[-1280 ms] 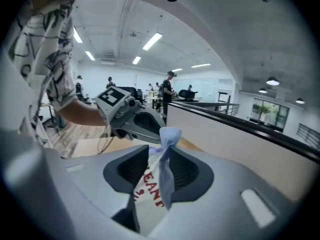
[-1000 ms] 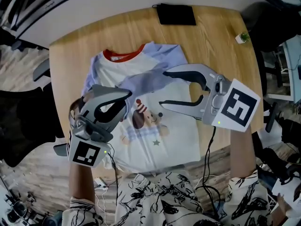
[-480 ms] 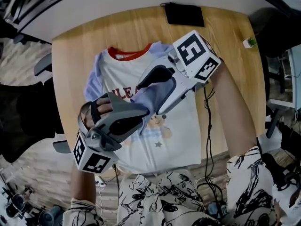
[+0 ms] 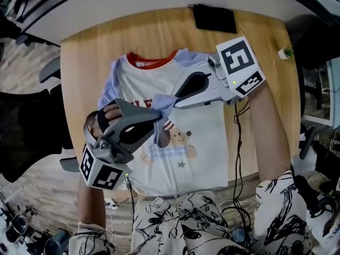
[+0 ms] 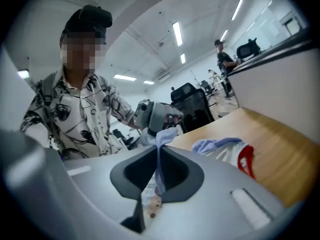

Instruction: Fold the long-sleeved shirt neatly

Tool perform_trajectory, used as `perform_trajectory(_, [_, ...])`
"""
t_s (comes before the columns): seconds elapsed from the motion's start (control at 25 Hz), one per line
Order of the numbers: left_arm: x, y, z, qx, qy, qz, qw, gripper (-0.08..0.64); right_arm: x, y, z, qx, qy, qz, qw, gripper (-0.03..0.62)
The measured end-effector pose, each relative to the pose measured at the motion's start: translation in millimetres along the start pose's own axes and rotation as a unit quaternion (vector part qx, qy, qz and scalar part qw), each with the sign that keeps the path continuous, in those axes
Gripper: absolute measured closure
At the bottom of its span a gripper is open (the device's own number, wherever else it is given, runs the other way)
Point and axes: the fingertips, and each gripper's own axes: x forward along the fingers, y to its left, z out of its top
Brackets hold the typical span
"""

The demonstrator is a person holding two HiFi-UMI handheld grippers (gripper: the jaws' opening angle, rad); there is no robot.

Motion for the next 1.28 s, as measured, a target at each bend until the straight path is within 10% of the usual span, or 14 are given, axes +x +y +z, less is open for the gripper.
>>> perform_trajectory(0.28, [-21,44,-77,-0.124,0.096,0.056,0.9861,0.416,-41,-51,36,-0.025,-0.071,-0.290,0.954,0.566])
perform_trajectory(0.52, [-23,59,-86,-0.170,0.095,0.071,0.9783,0.416,-44,-62,48,-0.085,-0.070,-0.419,0.901,0.566])
perform_trajectory(0.76, [-23,50,-74,-0.230,0.081,0.001,0.9699,0.374,-14,-44,36,-0.127,-0.014,-0.517,0.846,0.566])
perform_trajectory(0.88, [-14,42,-80,-0.211,0.093,-0.014,0.9730,0.360,2,-33,39,-0.140,-0.036,-0.540,0.829,0.566])
perform_trajectory(0.96, [-12,45,-83,-0.180,0.097,-0.011,0.9788,0.543,3,-28,46,-0.167,-0.051,-0.559,0.811,0.566])
perform_trajectory(1.08, [-11,60,-77,-0.126,0.103,0.004,0.9867,0.545,-1,-17,49,-0.192,-0.058,-0.596,0.778,0.566])
perform_trajectory(1.28, [-18,95,-56,-0.031,0.099,0.042,0.9937,0.545,3,-1,45,-0.209,-0.043,-0.705,0.676,0.565])
